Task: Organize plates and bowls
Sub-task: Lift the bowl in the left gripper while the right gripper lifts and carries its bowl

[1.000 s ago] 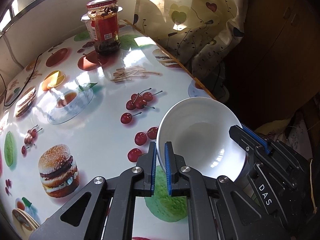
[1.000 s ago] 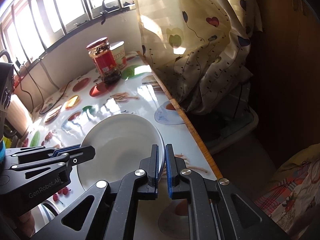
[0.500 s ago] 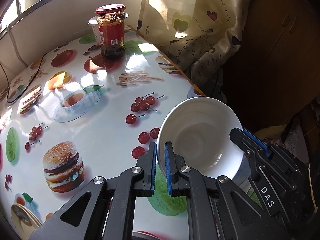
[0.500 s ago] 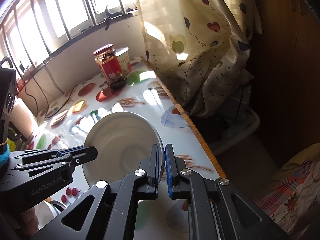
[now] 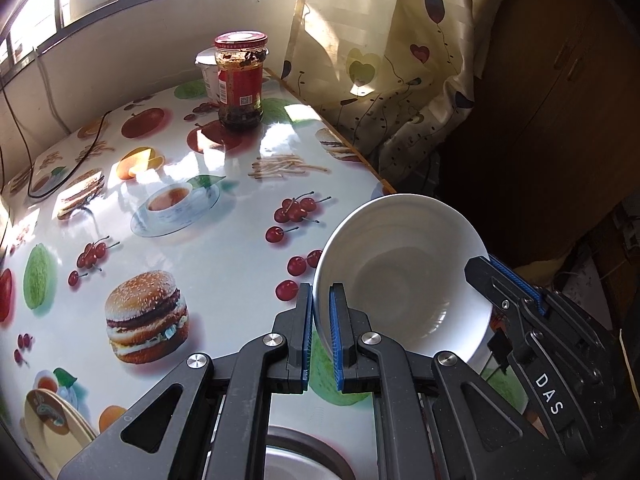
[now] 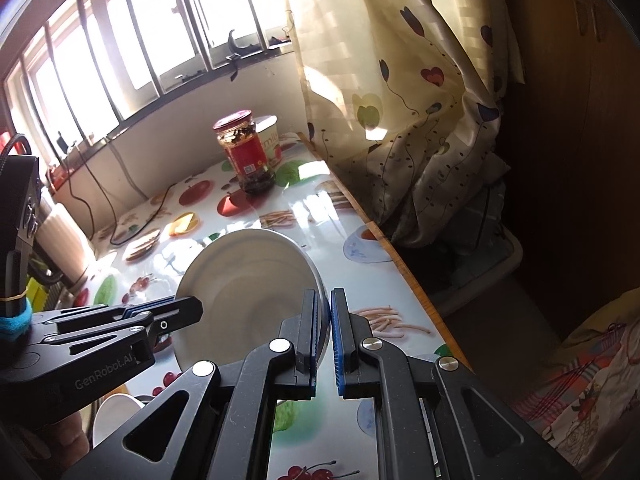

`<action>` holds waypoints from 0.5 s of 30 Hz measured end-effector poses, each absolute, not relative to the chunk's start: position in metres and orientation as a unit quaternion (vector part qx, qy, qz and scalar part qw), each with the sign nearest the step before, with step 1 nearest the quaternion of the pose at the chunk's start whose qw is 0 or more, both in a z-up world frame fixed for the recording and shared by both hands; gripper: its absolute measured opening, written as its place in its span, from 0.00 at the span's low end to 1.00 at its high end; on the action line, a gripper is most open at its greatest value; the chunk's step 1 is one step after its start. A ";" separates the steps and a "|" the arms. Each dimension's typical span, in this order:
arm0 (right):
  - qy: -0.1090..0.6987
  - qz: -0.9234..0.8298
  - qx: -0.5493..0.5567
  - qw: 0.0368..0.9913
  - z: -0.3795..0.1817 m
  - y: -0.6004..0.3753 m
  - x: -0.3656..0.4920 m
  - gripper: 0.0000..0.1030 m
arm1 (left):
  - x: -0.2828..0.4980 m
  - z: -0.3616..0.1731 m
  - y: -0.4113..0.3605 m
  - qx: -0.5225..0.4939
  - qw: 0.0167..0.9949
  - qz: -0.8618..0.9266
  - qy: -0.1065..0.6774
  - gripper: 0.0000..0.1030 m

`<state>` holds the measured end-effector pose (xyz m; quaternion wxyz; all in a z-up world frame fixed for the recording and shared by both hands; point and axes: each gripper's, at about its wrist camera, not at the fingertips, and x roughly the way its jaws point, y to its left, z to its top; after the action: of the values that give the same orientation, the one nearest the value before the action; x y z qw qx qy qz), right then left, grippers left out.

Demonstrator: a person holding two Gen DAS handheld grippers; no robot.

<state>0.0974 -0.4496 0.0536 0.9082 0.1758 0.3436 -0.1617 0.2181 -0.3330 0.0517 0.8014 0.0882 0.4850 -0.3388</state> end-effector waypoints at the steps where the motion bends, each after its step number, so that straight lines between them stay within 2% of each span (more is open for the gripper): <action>1: 0.341 -0.161 0.176 0.909 0.056 -0.447 0.096 0.08 | 0.217 0.053 -0.330 0.087 0.802 -0.339 0.483 0.08; 15: 0.325 -0.147 0.169 0.919 0.073 -0.409 0.076 0.08 | 0.199 0.074 -0.290 0.071 0.815 -0.340 0.465 0.08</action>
<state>0.0759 -0.4089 0.0732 0.9187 0.1692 0.3250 -0.1473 0.1990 -0.2897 0.0735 0.8145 0.0712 0.4648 -0.3398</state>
